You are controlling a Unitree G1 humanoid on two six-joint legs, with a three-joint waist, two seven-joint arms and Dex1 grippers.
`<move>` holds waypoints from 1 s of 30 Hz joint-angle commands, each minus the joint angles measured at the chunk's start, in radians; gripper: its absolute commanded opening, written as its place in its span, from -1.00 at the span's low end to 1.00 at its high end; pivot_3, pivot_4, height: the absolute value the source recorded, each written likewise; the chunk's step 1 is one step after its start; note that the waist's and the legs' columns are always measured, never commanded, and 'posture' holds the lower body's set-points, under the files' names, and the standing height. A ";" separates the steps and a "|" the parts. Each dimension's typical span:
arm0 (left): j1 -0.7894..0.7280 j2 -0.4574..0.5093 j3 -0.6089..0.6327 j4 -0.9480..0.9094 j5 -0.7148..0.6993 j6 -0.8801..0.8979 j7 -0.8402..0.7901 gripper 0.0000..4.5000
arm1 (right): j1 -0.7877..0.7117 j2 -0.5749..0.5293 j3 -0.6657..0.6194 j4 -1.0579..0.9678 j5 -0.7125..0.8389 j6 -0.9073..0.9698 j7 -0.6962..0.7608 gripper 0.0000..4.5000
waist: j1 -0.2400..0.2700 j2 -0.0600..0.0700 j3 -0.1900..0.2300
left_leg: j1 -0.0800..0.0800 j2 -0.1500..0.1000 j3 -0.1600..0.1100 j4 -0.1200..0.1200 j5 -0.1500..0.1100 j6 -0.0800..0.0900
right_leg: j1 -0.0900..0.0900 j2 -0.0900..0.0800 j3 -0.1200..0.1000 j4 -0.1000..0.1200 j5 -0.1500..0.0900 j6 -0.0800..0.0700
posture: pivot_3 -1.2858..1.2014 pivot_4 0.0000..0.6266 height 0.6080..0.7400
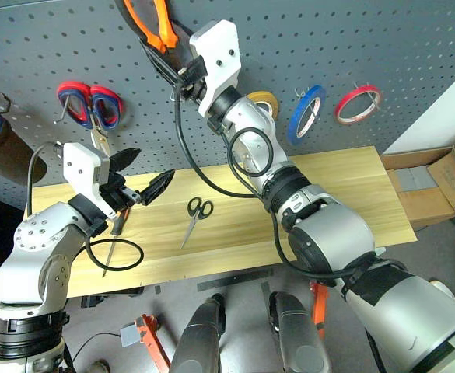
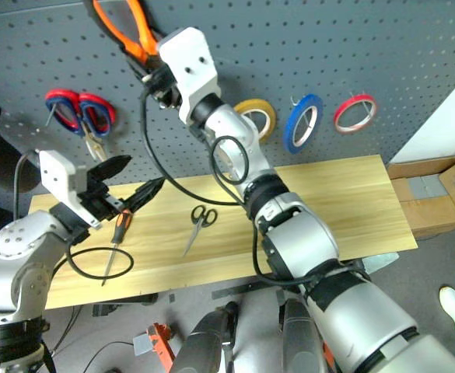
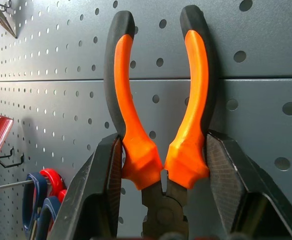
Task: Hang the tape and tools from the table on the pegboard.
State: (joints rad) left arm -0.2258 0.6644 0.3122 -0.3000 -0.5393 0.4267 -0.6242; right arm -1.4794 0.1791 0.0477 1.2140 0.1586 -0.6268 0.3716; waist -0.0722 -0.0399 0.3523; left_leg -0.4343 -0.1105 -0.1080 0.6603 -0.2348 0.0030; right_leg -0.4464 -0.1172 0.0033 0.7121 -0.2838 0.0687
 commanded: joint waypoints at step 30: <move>-0.076 -0.022 -0.035 0.075 0.042 -0.065 -0.035 1.00 | 0.072 0.065 0.025 -0.013 -0.200 -0.026 -0.153 -0.09 | 0.014 0.000 0.001 | 0.000 0.000 0.000 0.000 0.000 -0.001 | 0.000 0.001 0.000 -0.001 0.000 0.000 | 0.08 0.12 1.00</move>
State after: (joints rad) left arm -0.2919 0.6442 0.2738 -0.2153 -0.5012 0.3859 -0.6493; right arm -1.4286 0.1740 0.0682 1.2507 -0.0346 -0.6446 0.2361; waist -0.0580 -0.0397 0.3529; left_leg -0.4343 -0.1102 -0.1082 0.6603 -0.2348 0.0024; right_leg -0.4464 -0.1167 0.0035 0.7114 -0.2837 0.0685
